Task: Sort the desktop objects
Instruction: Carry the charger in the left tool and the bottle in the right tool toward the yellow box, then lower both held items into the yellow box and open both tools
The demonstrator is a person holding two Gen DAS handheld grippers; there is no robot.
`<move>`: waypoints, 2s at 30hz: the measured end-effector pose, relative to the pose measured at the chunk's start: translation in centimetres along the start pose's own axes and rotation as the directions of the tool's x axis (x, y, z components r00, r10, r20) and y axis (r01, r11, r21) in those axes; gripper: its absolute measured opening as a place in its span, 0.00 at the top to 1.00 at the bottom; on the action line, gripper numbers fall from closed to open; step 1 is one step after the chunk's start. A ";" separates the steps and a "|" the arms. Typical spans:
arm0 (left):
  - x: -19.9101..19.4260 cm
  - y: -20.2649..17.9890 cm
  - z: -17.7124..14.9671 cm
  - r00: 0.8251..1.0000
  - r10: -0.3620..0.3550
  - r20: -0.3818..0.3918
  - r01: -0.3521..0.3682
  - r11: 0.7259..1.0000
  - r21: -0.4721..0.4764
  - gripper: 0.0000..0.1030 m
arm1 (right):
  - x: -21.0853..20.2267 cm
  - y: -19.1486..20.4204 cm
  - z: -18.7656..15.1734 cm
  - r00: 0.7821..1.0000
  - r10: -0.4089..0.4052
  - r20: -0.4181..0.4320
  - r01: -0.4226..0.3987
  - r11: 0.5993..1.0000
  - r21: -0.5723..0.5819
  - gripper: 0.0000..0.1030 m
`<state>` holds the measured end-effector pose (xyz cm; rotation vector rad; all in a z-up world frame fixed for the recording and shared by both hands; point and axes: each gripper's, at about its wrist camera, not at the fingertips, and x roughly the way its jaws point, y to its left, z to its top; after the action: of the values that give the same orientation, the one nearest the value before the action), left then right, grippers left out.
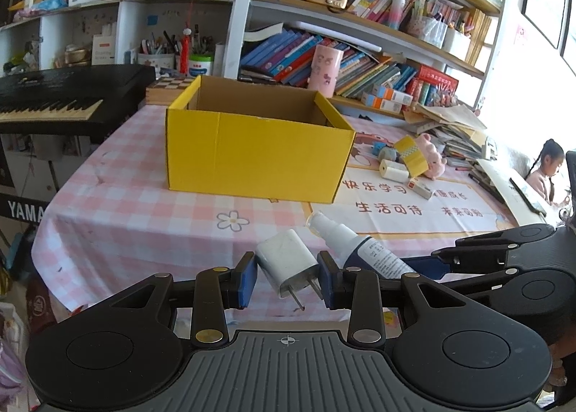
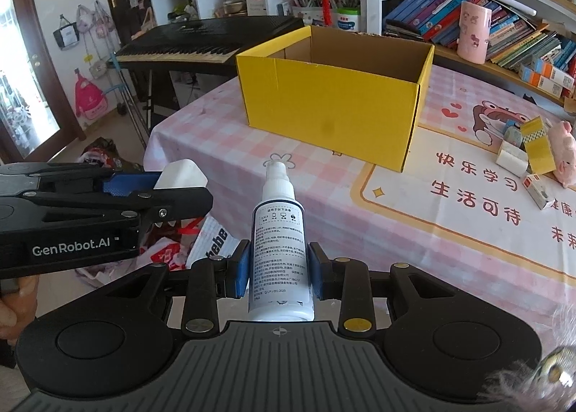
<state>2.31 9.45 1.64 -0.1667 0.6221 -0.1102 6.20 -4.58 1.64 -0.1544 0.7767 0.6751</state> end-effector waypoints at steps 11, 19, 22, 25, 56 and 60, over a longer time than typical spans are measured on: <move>2.3 0.7 2.8 1.000 0.017 0.019 -0.017 1.000 0.001 0.66 | 1.2 -1.9 2.8 0.999 -0.002 0.038 0.001 1.000 0.014 0.71; 3.6 2.0 7.8 0.993 0.039 0.110 -0.038 0.999 -0.009 0.66 | 2.3 -3.4 7.8 0.994 0.052 0.091 -0.052 0.999 -0.003 0.71; 4.3 2.3 10.1 0.987 0.052 0.153 -0.052 0.999 0.000 0.66 | 2.5 -4.3 10.5 0.988 0.074 0.134 -0.071 0.997 -0.027 0.71; 5.4 2.1 12.5 0.980 0.072 0.184 -0.078 0.997 0.025 0.66 | 2.8 -5.3 13.3 0.981 0.093 0.170 -0.082 0.994 -0.068 0.71; 27.8 3.2 20.7 0.947 0.233 -0.222 -0.130 0.908 0.399 0.66 | 22.9 -13.1 24.2 0.971 0.000 -0.240 -0.143 0.804 -0.577 0.71; 28.7 3.4 19.9 0.932 0.242 -0.271 -0.123 0.912 0.392 0.66 | 24.6 -13.8 24.4 0.958 -0.017 -0.286 -0.157 0.804 -0.574 0.71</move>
<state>37.31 10.83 0.55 0.2837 0.9211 -0.0687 41.91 6.04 0.55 -0.8157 0.8205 0.9704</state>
